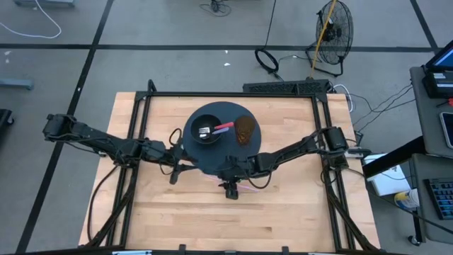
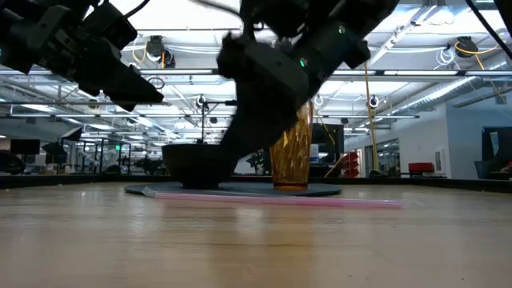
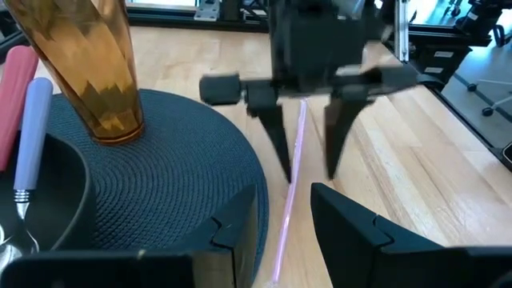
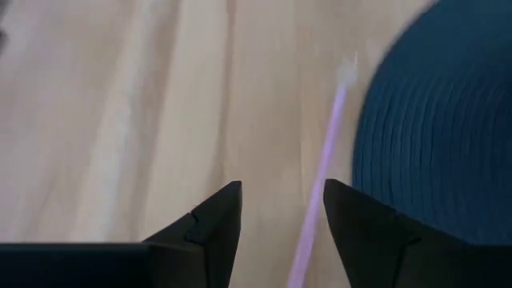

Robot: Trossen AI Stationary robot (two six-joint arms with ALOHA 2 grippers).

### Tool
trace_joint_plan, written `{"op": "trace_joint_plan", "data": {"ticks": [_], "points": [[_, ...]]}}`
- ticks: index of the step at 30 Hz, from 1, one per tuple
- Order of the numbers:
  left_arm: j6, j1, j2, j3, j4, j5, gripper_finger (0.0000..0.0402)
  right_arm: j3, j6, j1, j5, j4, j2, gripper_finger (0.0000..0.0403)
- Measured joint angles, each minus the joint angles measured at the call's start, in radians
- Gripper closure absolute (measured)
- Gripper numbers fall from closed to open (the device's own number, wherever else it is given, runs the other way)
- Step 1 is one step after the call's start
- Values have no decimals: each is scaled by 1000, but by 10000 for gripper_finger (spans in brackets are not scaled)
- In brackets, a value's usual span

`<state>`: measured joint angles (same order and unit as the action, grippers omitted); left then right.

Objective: Pick & Place Utensil
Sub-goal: Put the straw into the glass

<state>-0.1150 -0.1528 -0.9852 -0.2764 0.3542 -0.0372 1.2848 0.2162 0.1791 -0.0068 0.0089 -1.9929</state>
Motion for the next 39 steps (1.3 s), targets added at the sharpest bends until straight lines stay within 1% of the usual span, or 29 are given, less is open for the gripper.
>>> {"op": "trace_joint_plan", "data": {"ticks": [4,10,17,23,29,31,35,39], "points": [[-3,-1,0,0,1,0,279,-2,3,-1,-21,-10,-39,238],[-2,-12,0,0,15,-12,279,-1,3,-1,-18,-46,-36,256],[-7,-14,0,0,18,-16,279,0,8,-1,-19,-129,-36,288],[-12,-14,0,0,18,-16,279,0,0,9,-10,-184,-34,328],[-22,-14,0,0,19,-16,279,2,-19,17,-10,-235,-33,384],[-26,-15,0,0,19,-17,279,2,-20,18,-18,-255,-31,397],[-27,-15,0,0,20,-17,279,1,-22,22,-24,-321,-18,394],[-28,-15,0,0,21,-17,279,0,-21,35,-29,-427,9,395]]}}
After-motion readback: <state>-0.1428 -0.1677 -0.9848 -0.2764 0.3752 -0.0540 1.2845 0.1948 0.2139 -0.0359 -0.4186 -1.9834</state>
